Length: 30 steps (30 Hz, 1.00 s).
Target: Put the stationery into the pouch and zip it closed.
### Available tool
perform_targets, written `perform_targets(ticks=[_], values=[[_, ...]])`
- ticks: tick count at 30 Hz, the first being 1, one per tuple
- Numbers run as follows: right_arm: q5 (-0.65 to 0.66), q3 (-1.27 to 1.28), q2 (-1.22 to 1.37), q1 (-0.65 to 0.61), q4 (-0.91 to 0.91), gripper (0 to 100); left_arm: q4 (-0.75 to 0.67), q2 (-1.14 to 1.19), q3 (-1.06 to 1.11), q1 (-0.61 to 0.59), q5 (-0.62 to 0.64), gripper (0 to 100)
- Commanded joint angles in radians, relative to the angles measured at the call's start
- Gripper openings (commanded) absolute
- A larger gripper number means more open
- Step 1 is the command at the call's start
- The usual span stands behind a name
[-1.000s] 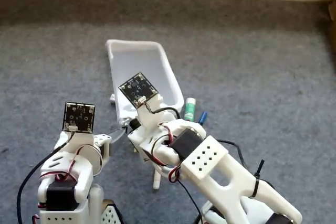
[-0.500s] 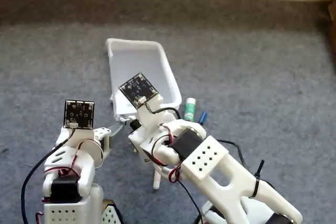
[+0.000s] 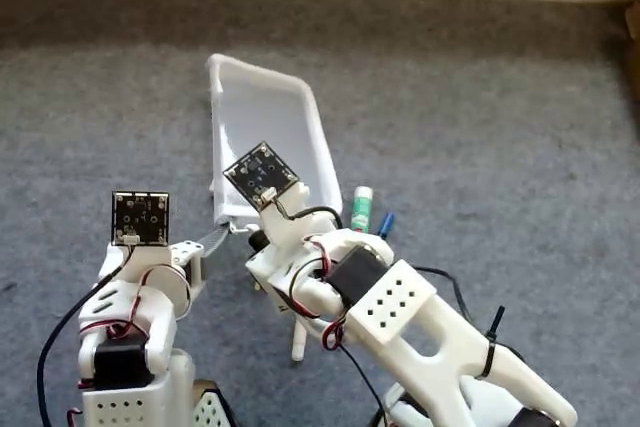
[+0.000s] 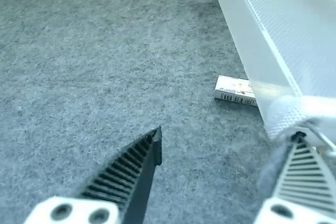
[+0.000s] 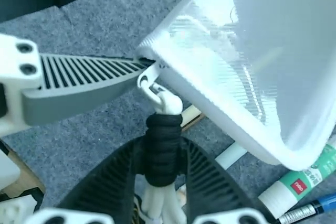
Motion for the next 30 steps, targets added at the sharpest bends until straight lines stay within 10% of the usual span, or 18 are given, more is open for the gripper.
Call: perform_targets(ticks=[1, 30], values=[[0.014, -0.013, -0.035, 0.008, 0.007, 0.5, -0.023, -0.015, -0.044, -0.024, 0.012, 34], [0.057, 0.025, -0.031, -0.041, 0.024, 0.5, 0.071, -0.015, -0.116, 0.056, 0.014, 34]])
